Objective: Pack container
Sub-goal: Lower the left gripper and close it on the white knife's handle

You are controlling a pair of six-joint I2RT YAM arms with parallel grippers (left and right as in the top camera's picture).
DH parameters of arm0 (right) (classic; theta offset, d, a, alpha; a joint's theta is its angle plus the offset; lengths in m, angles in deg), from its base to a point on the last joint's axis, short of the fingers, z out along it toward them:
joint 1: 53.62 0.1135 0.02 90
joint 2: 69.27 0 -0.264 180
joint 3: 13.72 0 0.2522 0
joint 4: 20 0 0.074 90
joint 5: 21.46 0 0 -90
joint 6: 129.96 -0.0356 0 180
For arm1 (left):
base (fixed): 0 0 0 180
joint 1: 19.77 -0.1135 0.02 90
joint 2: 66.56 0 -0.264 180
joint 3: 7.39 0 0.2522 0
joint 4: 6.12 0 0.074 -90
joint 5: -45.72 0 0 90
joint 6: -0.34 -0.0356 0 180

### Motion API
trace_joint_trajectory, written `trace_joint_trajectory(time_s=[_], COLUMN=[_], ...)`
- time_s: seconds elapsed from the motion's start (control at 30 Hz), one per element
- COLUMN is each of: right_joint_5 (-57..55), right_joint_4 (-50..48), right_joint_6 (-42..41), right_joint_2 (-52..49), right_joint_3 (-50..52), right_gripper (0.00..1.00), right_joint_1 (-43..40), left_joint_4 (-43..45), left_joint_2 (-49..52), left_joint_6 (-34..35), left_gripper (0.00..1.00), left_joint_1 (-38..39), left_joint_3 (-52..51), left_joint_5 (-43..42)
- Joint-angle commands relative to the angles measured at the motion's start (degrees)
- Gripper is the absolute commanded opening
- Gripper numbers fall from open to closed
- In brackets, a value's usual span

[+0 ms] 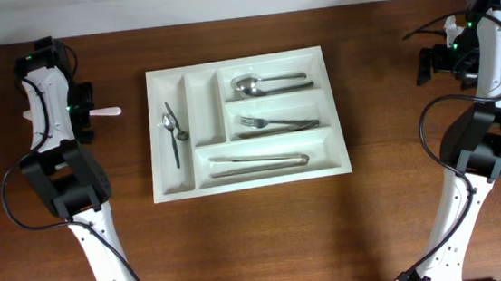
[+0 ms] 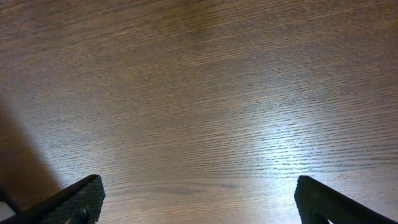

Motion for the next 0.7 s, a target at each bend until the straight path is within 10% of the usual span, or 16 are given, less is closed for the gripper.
trace_joint_trajectory(time_s=[0.0, 0.67], right_joint_5=[0.09, 0.11], right_joint_4=[-0.02, -0.02], right_joint_6=[0.59, 0.59], right_joint_2=[1.05, 1.05], right_joint_3=[-0.96, -0.96], right_gripper=[0.99, 0.99], right_joint_1=[-0.13, -0.13], left_joint_4=[-0.94, 0.0], left_joint_2=[-0.44, -0.22], left_joint_6=[0.57, -0.92], left_gripper=[0.99, 0.99], left_joint_1=[0.15, 0.15], left_joint_3=[0.2, 0.2], left_joint_5=[2.38, 3.54])
